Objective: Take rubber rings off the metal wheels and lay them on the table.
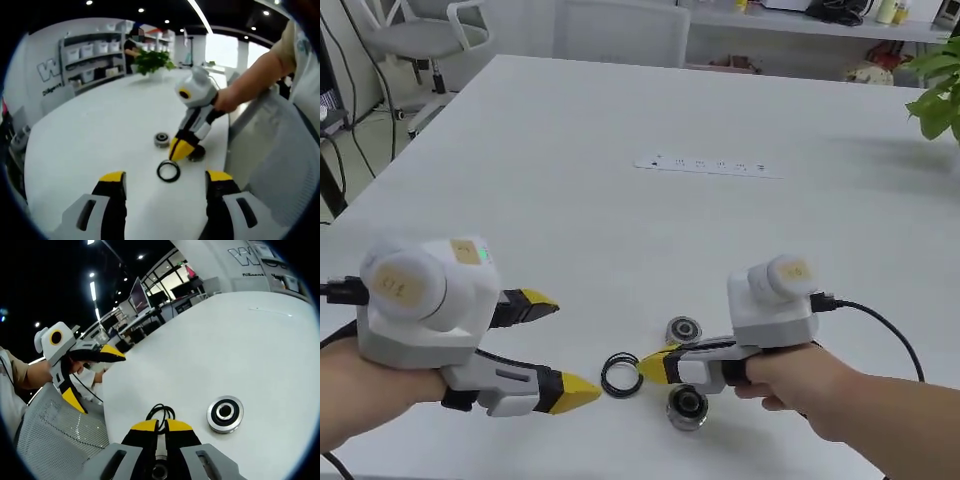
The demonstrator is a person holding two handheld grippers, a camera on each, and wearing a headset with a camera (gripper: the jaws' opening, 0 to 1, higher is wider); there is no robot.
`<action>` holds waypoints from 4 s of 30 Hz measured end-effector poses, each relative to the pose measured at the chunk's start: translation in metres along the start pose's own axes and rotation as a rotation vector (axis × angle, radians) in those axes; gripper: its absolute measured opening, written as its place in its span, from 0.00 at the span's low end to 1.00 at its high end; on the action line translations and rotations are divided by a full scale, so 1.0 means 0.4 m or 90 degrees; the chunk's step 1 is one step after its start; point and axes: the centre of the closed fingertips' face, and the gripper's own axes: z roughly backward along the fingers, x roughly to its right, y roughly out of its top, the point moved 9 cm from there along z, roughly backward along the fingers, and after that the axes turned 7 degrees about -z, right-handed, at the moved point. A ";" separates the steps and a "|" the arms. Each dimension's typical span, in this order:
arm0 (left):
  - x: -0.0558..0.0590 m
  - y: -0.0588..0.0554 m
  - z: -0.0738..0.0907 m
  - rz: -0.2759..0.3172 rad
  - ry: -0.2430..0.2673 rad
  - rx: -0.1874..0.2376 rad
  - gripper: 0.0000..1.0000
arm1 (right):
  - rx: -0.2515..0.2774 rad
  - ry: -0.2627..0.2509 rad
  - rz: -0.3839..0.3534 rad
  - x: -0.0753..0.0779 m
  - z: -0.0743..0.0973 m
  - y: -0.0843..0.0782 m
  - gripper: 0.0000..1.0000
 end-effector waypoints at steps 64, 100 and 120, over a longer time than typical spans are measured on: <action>0.044 0.081 0.073 0.027 0.012 0.043 0.69 | 0.118 -0.078 0.167 -0.070 0.320 0.017 0.51; 0.065 0.034 0.100 0.062 0.065 0.055 0.75 | 0.123 -0.148 0.183 -0.073 0.404 -0.121 0.70; 0.066 0.023 0.098 0.065 0.081 0.051 0.75 | 0.118 -0.171 0.202 -0.061 0.402 -0.125 0.69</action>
